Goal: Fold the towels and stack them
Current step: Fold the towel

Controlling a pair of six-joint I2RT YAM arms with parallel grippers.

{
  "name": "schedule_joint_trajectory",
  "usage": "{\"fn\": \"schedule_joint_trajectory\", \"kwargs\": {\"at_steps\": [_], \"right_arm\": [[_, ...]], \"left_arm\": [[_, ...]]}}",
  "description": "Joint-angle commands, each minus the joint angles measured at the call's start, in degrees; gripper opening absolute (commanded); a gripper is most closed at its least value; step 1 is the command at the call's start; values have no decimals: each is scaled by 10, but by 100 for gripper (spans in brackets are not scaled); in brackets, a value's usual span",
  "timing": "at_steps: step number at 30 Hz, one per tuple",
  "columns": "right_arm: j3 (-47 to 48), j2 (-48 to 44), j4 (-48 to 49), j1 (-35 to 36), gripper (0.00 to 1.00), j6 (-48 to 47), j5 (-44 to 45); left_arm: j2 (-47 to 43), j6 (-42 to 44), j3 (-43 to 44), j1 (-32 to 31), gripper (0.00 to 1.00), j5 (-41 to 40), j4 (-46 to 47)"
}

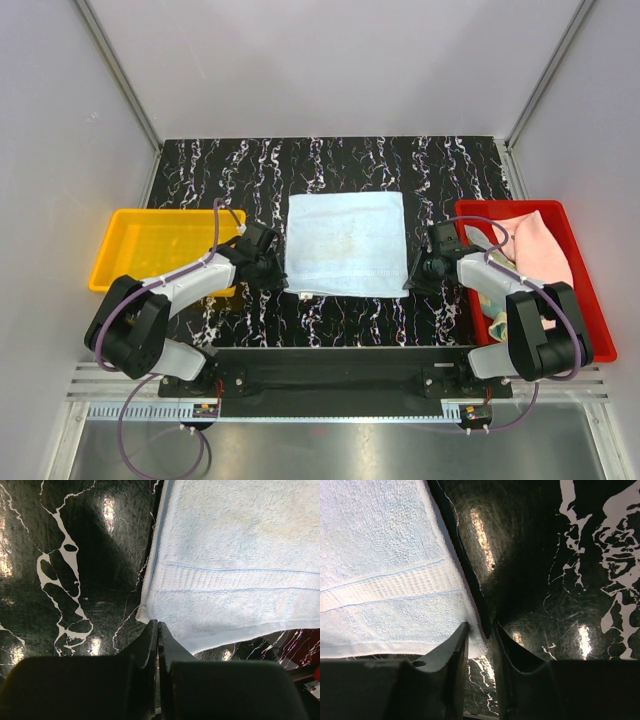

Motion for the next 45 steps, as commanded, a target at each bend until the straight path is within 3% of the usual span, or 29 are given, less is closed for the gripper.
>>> {"fn": "schedule_joint_trajectory", "kwargs": {"at_steps": [1,5,6,8,19,24,29,35,39,42,45], "right_arm": [[-4,-7,23,4,30,8,-16],[-4,-14,22,4,17,7,-19],[-3,-17,20,4,8,7,-20],[2,-20,14,3,0,3,-20],[41,-47,-32,4,0,-7,-4],[46,-49,-35,3,0,-8,-6],[67,-45,-24,4,0,-14,-23],[181,6,-17,1,0,-49,0],[345,81,2,-18,0,-73,-27],[476,151,-35,-27,0,-91,-54],[511,172,-77,-27,0,-100,-71]], "left_arm": [[-8,8,6,2,0,-5,22],[-9,9,10,1,0,3,23],[-11,10,11,1,0,5,18],[-12,9,21,1,0,2,9],[-23,8,61,1,0,4,-23],[-27,22,77,2,0,-31,-52],[-29,38,83,3,0,-26,-31],[1,73,177,46,0,-2,-31],[54,116,285,96,0,33,-18],[91,139,350,122,0,59,-17],[99,159,385,123,0,78,-21]]}}
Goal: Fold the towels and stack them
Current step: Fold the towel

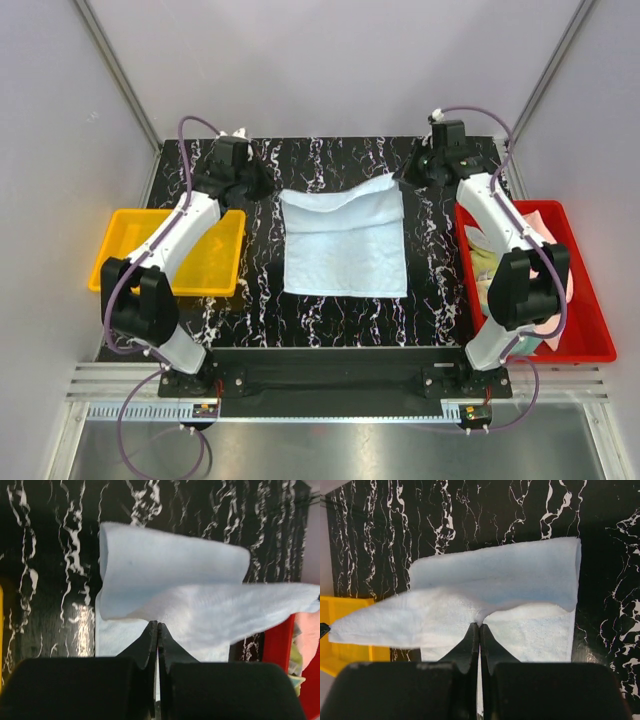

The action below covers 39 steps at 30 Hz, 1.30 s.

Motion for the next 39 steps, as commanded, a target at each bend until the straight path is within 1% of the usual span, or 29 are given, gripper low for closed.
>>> {"fn": "schedule_joint_trajectory", "kwargs": {"at_steps": [1,2,3,4,5,6,7,8,9,11,14,19,22,24,26,29,32,33,36,39], "right_arm": [[22,-6,-45,-4,0,-22,-32],[2,-17,-46,-4,0,-15,-39],[-52,-29,-36,-4,0,-11,-62],[-84,-52,-27,-2,0,-5,-66],[-115,-62,-15,-3,0,5,-65],[-168,-76,-11,-2,0,5,-65],[-194,-81,-7,-1,0,5,-66],[-218,-86,4,-1,0,4,-67],[-262,-91,9,-1,0,4,-63],[-294,-88,17,-1,0,5,-52],[-331,-81,21,-1,0,-1,-61],[-370,-107,21,1,0,-2,-77],[-369,-127,19,1,0,-9,-90],[-352,-132,0,1,0,-14,-72],[-345,-128,-8,1,0,-15,-66],[-348,-120,5,1,0,-7,-81],[-360,-121,14,1,0,-3,-82],[-361,-121,13,1,0,-3,-82],[-363,-125,15,1,0,-3,-82],[-362,-126,16,1,0,-4,-82]], "left_arm": [[-4,40,6,-1,0,51,17],[-11,37,-17,-2,0,59,26],[-27,29,-42,-3,0,65,46],[-35,24,-105,-5,0,71,56],[-52,19,-135,-10,0,76,69],[-58,9,-171,-15,0,77,90],[-63,4,-198,-21,0,77,102],[-69,1,-254,-35,0,79,116],[-69,-4,-274,-42,0,87,143],[-63,-8,-315,-60,0,84,153],[-57,-7,-337,-72,0,80,155],[-69,-6,-362,-75,0,70,150],[-82,1,-347,-75,0,47,126],[-95,6,-332,-75,0,23,99],[-99,8,-310,-75,0,16,78],[-98,9,-310,-75,0,16,78],[-99,7,-326,-74,21,21,88],[-99,5,-329,-75,32,21,89],[-106,-5,-348,-79,36,17,101],[-98,-19,-349,-84,37,25,120]]}}
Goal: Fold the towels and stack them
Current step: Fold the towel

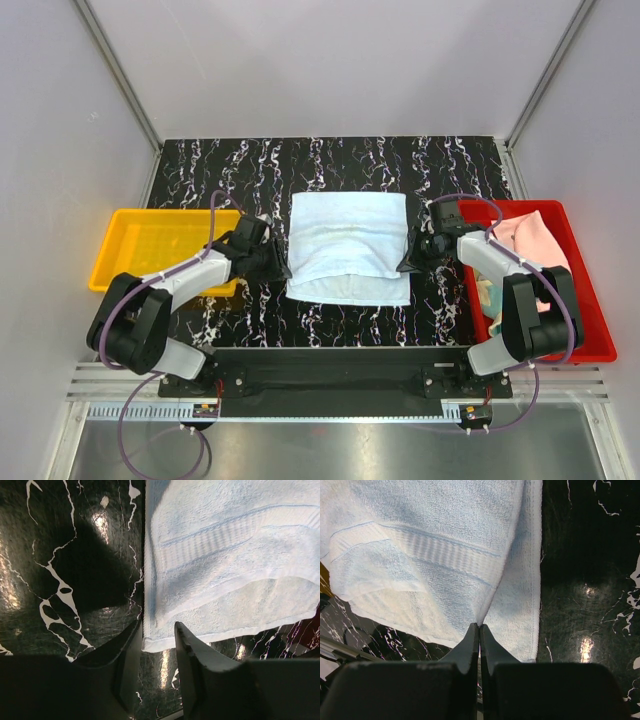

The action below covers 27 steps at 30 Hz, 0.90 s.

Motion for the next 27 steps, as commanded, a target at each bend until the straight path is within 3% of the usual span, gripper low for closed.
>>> {"fn": "schedule_joint_trajectory", "kwargs": {"at_steps": [1,27], "right_arm": [[0,-12,13,4,0,1,-9],[-8,-13,21,5,0,-1,-9]], "left_arm": [[0,-17,0,-7,37,-6,37],[64,-47,50,-28,34,-25,32]]}}
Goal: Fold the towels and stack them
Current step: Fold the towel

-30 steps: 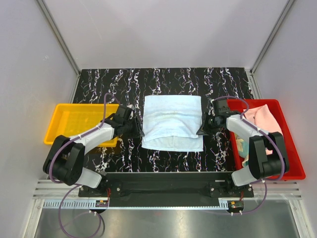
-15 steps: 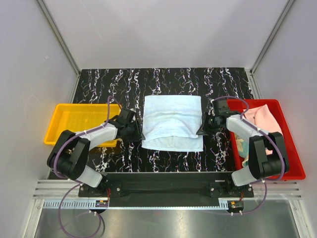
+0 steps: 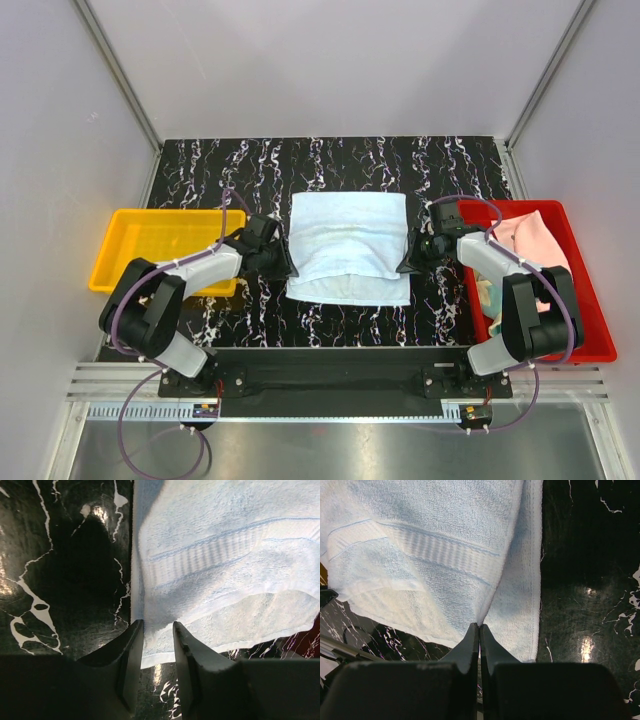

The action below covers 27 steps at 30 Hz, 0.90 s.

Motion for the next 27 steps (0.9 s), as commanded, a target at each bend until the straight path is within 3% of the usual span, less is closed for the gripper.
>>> {"fn": "schedule_joint_trajectory", "kwargs": {"at_steps": [1,15,20,22,27], "right_arm": [[-1,-14,15,4,0,-2,-7],[3,-19,14,4,0,-2,-5],[11,-20,-1,3,0,-4,5],[16,-19,-13,4,0,-4,17],[38,-26,-54,3,0,3,56]], "left_arm": [[8,-8,23,-6,33,-10,16],[16,-14,27,-12,26,-31,-6],[23,-11,44,-12,13,-32,-27],[21,-6,56,-13,2,-37,-44],[2,6,84,-12,0,-37,-85]]}}
